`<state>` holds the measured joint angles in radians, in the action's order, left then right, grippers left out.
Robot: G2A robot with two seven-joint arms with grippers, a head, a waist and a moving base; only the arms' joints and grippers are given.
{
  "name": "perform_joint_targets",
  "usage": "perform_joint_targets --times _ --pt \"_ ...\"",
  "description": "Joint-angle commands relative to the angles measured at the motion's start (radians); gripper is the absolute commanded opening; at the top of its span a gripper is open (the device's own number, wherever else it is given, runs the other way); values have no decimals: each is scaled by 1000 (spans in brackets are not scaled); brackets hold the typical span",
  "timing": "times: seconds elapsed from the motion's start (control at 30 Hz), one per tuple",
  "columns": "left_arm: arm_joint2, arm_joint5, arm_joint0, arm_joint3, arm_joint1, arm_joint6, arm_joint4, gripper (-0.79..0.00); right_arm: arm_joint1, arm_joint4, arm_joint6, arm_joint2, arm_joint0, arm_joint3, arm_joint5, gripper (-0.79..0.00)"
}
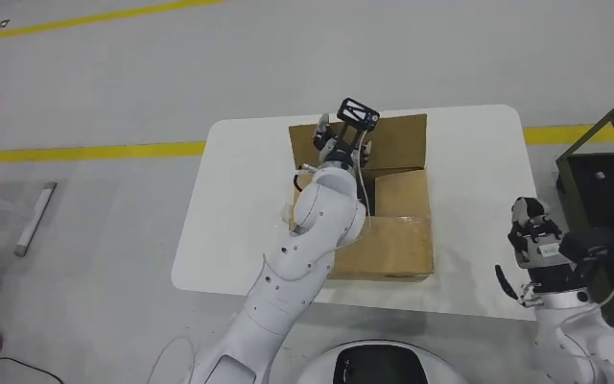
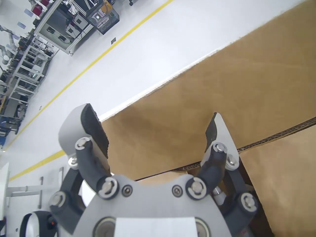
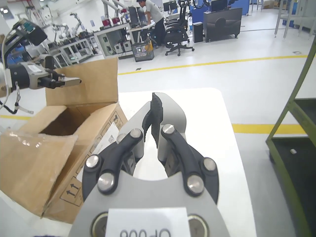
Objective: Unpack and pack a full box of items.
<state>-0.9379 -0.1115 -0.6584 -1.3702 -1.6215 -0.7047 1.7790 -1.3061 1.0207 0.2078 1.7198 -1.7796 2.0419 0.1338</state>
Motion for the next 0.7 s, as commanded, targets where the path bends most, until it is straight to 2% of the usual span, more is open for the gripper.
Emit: perform_joint_targets --times 0.0,0.13,0.33,0.43,0.67 --pt "-43 23 -48 -85 11 -21 -1 0 1 -73 -5 11 9 5 42 -785" --pt "-127 69 -145 -254 29 -70 -18 0 6 -185 -42 25 29 12 176 -785" --pt "-223 177 -299 -465 53 -141 -48 0 25 -153 -156 36 53 2 439 -785" --pt "-264 196 -367 -543 61 -180 -61 0 34 -128 -209 28 56 -13 550 -785" --pt "-337 185 -482 -664 73 -213 -80 0 37 -99 -228 29 56 -18 560 -785"
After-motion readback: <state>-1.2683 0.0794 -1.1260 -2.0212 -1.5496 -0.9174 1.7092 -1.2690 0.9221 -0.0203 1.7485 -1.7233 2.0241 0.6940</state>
